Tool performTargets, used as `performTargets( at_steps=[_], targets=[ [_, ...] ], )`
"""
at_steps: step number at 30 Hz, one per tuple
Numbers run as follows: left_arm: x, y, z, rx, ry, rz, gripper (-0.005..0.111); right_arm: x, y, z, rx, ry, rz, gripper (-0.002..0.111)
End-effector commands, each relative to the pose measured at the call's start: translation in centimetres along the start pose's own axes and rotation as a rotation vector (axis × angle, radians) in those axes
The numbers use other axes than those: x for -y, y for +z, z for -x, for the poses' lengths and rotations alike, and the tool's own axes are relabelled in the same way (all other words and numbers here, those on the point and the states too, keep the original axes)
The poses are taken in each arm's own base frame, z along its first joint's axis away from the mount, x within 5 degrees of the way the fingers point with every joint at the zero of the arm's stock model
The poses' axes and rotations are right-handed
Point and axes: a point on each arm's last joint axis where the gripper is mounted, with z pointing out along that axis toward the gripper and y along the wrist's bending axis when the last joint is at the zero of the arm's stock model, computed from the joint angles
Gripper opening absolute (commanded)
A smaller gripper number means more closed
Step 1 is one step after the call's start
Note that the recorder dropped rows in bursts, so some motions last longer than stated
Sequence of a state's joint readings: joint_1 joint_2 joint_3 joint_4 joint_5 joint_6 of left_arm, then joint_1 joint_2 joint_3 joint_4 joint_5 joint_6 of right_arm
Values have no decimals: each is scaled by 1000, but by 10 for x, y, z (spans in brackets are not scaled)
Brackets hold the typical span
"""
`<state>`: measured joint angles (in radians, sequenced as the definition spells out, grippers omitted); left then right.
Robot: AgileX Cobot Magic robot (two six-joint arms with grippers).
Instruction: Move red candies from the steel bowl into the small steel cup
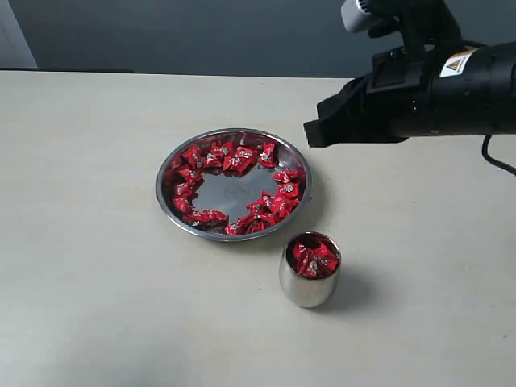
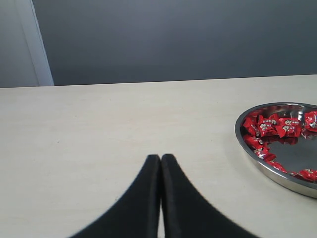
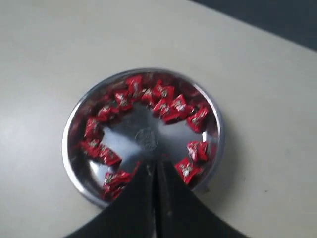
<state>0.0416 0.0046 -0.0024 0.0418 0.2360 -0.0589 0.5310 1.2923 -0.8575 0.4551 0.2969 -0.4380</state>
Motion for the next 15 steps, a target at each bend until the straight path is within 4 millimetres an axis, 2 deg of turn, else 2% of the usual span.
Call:
performTargets(
  at_steps=[1,6,10,13,15],
  targets=[
    [0,0,0,6,-3,-7,0,1,6,-6,-14,14,-7,-1],
    [0,0,0,6,-3,-7,0,0,5,-12,-86,-22,16,-1],
    [0,0,0,6,-3,-7,0,7,5,-13,-104,-244,-50,-1],
    [0,0,0,6,-3,-7,0,5,4,-17,-141,-172,-33,-1],
    [0,0,0,6,-3,-7,0,7,3,-8,-53,-156,-61,-1]
  ],
)
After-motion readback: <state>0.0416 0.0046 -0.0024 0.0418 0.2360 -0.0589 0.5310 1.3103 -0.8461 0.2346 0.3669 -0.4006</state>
